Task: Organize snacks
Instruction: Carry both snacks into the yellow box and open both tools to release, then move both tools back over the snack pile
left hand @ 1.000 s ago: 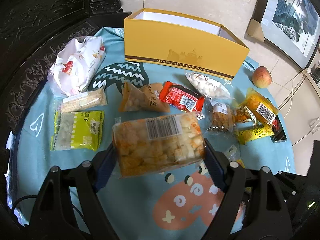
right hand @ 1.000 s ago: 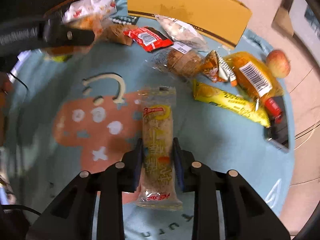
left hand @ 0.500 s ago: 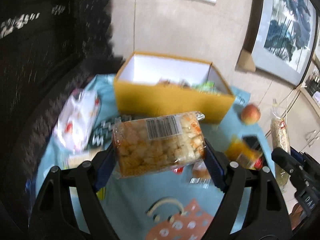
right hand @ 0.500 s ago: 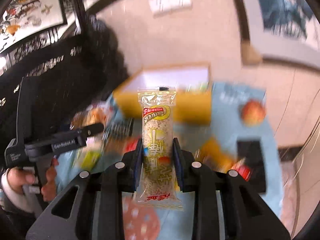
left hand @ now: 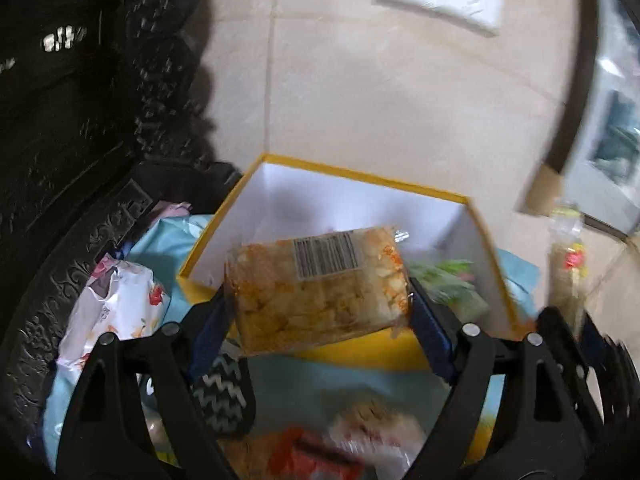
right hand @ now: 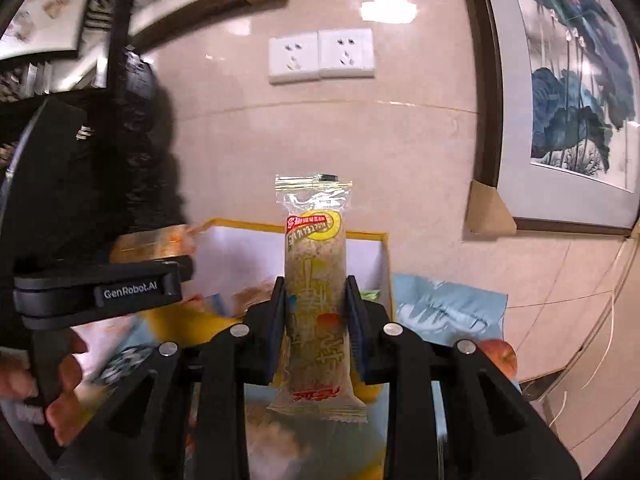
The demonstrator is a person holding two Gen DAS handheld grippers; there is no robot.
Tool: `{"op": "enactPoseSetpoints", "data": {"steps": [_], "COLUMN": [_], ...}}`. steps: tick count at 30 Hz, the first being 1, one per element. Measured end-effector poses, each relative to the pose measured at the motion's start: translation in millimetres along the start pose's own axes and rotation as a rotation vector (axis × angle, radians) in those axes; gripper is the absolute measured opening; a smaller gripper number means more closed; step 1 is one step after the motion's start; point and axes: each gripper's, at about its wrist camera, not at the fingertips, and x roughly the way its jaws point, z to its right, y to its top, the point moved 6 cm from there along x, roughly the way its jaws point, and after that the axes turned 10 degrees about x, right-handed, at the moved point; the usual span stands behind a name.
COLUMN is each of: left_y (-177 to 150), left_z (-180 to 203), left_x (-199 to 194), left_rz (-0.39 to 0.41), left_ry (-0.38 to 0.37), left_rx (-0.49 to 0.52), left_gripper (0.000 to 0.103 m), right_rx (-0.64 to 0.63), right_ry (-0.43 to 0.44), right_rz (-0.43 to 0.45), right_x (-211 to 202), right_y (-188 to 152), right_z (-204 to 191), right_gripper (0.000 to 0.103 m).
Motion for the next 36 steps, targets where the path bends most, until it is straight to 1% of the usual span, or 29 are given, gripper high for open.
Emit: {"op": "enactPoseSetpoints", "data": {"steps": [2, 3, 4, 5, 6, 7, 8, 12, 16, 20, 21, 23, 24, 25, 28, 30, 33, 36], "left_y": [4, 5, 5, 5, 5, 5, 3, 0, -7, -22, -28, -40, -47, -55, -89, -114, -143, -162], "left_z": [-3, -6, -9, -12, -15, -16, -15, -8, 1, 8, 9, 10, 9, 8, -2, -13, -25, -31], "left_x": [25, 34, 40, 43, 44, 43, 40, 23, -11, -52, -62, -77, -82, -87, -96, -93, -85, -80], "left_rz": [-0.023, -0.033, -0.036, -0.036, -0.03, -0.028, -0.032, -0.036, -0.015, 0.008, 0.014, 0.018, 0.012, 0.003, -0.025, -0.071, -0.125, -0.151], "left_ry": [0.007, 0.017, 0.028, 0.032, 0.029, 0.022, 0.013, 0.012, 0.006, -0.01, -0.013, -0.015, -0.018, -0.023, -0.031, -0.037, -0.042, -0.037], "left_rx": [-0.034, -0.053, -0.075, -0.101, -0.118, -0.125, -0.12, -0.058, 0.016, 0.078, 0.095, 0.118, 0.122, 0.125, 0.113, 0.09, 0.063, 0.066], "left_gripper": [0.085, 0.086, 0.095, 0.101, 0.101, 0.101, 0.101, 0.101, 0.101, 0.101, 0.101, 0.101, 0.101, 0.101, 0.101, 0.101, 0.101, 0.101], "right_rx": [-0.006, -0.024, -0.047, -0.095, -0.16, -0.192, -0.196, -0.088, -0.019, 0.02, 0.048, 0.105, 0.146, 0.173, 0.248, 0.308, 0.415, 0.443], "right_ry": [-0.012, -0.003, 0.005, -0.002, -0.049, -0.071, -0.069, 0.008, 0.022, 0.041, 0.047, 0.061, 0.073, 0.079, 0.103, 0.122, 0.153, 0.161], "right_rz": [0.014, -0.019, -0.035, -0.045, -0.034, -0.019, -0.007, -0.018, -0.031, -0.075, -0.093, -0.125, -0.128, -0.123, -0.119, -0.14, -0.183, -0.228], "right_x": [20, 39, 46, 52, 53, 49, 43, 10, -25, -56, -65, -77, -88, -96, -122, -133, -139, -137], "right_y": [-3, -5, -7, -10, -12, -14, -13, 0, 8, -1, -6, -17, -24, -29, -48, -63, -88, -111], "right_z": [1, -1, -2, -7, -12, -14, -15, -2, 16, 23, 27, 32, 36, 38, 45, 50, 58, 59], "right_gripper": [0.031, 0.032, 0.041, 0.045, 0.047, 0.056, 0.057, 0.058, 0.061, 0.062, 0.063, 0.077, 0.087, 0.095, 0.098, 0.098, 0.098, 0.098]}}
